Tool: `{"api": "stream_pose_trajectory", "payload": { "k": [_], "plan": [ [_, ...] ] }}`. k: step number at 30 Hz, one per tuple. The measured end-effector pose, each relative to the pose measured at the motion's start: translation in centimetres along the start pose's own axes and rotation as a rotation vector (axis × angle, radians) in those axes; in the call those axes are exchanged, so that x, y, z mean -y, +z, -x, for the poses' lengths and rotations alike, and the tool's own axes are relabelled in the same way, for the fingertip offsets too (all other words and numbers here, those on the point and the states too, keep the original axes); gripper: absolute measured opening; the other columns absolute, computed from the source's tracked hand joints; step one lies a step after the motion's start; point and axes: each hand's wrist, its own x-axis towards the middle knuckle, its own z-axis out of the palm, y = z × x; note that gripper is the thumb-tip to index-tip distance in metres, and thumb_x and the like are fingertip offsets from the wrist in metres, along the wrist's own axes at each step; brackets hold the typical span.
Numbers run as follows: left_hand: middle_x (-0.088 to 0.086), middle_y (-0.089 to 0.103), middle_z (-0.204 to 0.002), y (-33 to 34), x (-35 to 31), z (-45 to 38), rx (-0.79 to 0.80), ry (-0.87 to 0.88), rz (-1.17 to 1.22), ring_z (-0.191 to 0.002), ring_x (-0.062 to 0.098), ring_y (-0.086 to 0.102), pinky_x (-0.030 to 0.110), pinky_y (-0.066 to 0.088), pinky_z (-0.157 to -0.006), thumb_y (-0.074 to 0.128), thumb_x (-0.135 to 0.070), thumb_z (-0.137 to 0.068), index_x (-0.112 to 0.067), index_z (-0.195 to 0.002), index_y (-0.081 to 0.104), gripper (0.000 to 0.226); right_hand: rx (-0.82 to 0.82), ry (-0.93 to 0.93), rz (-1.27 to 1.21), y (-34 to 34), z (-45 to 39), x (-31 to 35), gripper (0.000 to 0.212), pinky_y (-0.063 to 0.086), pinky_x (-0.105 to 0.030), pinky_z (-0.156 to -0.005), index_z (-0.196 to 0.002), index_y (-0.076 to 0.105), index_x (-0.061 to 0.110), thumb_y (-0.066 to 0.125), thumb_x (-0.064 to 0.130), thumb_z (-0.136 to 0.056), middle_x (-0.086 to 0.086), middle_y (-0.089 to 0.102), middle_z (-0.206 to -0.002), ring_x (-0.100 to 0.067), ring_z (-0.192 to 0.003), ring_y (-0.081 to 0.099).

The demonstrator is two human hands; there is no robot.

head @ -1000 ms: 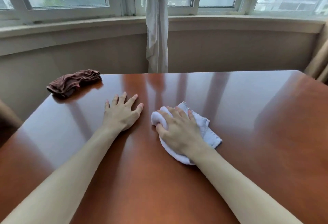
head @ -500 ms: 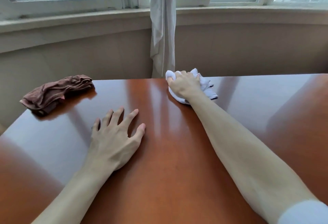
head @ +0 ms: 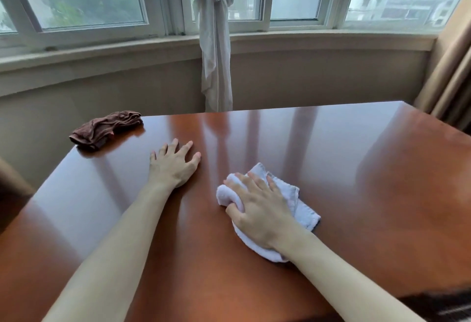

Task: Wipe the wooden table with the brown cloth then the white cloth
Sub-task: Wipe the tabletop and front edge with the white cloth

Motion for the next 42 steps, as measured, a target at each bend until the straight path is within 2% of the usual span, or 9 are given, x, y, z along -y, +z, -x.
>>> {"api": "stream_pose_trajectory", "payload": {
  "k": [5,12,18,24,27,31,34,38,42],
  "plan": [
    [0.001,0.016,-0.167,0.5,0.1,-0.1,-0.012,0.007,0.004,-0.153,0.028,0.011,0.055,0.006,-0.122,0.023,-0.069,-0.095,-0.045,-0.155,0.023,0.065,-0.045,0.124,0.006,-0.3,-6.6,-2.9,0.064,0.008,-0.055,-0.124,-0.144,0.041,0.036,0.017,0.055,-0.088,0.012,0.038,-0.154,-0.021,-0.149,0.025],
    [-0.002,0.023,-0.163,1.5,0.5,-0.7,-0.101,0.033,0.002,-0.151,0.025,0.015,0.053,0.011,-0.121,0.022,-0.068,-0.092,-0.044,-0.152,0.026,0.064,-0.100,0.319,0.051,-0.5,-24.5,-9.1,0.054,0.016,-0.063,-0.116,-0.120,0.061,0.025,0.022,0.050,-0.092,-0.004,0.058,-0.133,-0.033,-0.132,0.045],
    [-0.007,0.019,-0.164,1.3,0.1,-0.7,-0.114,0.007,0.004,-0.153,0.020,0.011,0.048,0.009,-0.123,0.013,-0.071,-0.084,-0.047,-0.152,0.023,0.073,-0.073,0.216,0.073,1.8,-36.0,-3.2,0.052,0.017,-0.069,-0.113,-0.122,0.065,0.016,0.026,0.042,-0.097,-0.007,0.062,-0.129,-0.034,-0.126,0.050],
    [-0.005,0.023,-0.164,1.0,0.2,-0.5,-0.114,0.006,0.022,-0.152,0.022,0.015,0.049,0.012,-0.122,0.014,-0.072,-0.083,-0.045,-0.151,0.029,0.074,0.010,-0.257,-0.031,2.5,-30.5,0.0,0.013,0.027,-0.054,-0.107,-0.096,0.044,0.039,0.032,0.045,-0.094,0.008,0.061,-0.127,-0.020,-0.123,0.046],
    [-0.004,0.020,-0.164,1.1,0.3,-0.5,-0.082,0.006,0.016,-0.153,0.023,0.013,0.050,0.009,-0.122,0.022,-0.070,-0.091,-0.047,-0.152,0.025,0.066,-0.033,-0.130,0.042,0.7,-27.9,-5.7,0.038,0.035,-0.052,-0.101,-0.098,0.052,0.035,0.022,0.055,-0.086,0.010,0.063,-0.118,-0.024,-0.115,0.048],
    [-0.003,0.021,-0.164,1.0,0.2,-0.5,-0.085,0.009,0.021,-0.152,0.024,0.013,0.050,0.008,-0.122,0.029,-0.067,-0.094,-0.045,-0.152,0.028,0.062,-0.092,0.243,0.081,-0.9,-24.1,-11.7,0.057,0.023,-0.060,-0.114,-0.117,0.055,0.032,0.017,0.057,-0.083,0.001,0.060,-0.131,-0.026,-0.129,0.047],
    [-0.002,0.022,-0.163,0.9,0.1,-0.6,-0.087,0.004,0.028,-0.152,0.024,0.015,0.051,0.009,-0.121,0.031,-0.066,-0.094,-0.045,-0.151,0.030,0.061,-0.061,0.117,0.084,-0.6,-18.9,-8.0,0.057,0.023,-0.057,-0.114,-0.123,0.052,0.032,0.019,0.055,-0.083,0.006,0.054,-0.134,-0.025,-0.132,0.043],
    [0.000,0.019,-0.165,0.9,0.1,-0.5,-0.068,0.014,0.020,-0.152,0.027,0.012,0.052,0.009,-0.121,0.028,-0.065,-0.096,-0.044,-0.152,0.027,0.060,0.058,-0.228,0.006,0.7,-9.7,-0.9,0.071,0.005,-0.052,-0.125,-0.155,0.030,0.035,0.022,0.054,-0.087,0.010,0.032,-0.162,-0.019,-0.152,0.020],
    [0.001,0.015,-0.166,1.1,0.3,-0.4,-0.045,0.020,-0.001,-0.153,0.028,0.009,0.053,0.007,-0.122,0.020,-0.069,-0.093,-0.044,-0.154,0.021,0.066,0.062,-0.246,-0.007,0.3,-9.5,-1.5,0.066,0.005,-0.053,-0.125,-0.152,0.033,0.043,0.025,0.057,-0.088,0.013,0.033,-0.161,-0.016,-0.151,0.021]
  ]
}}
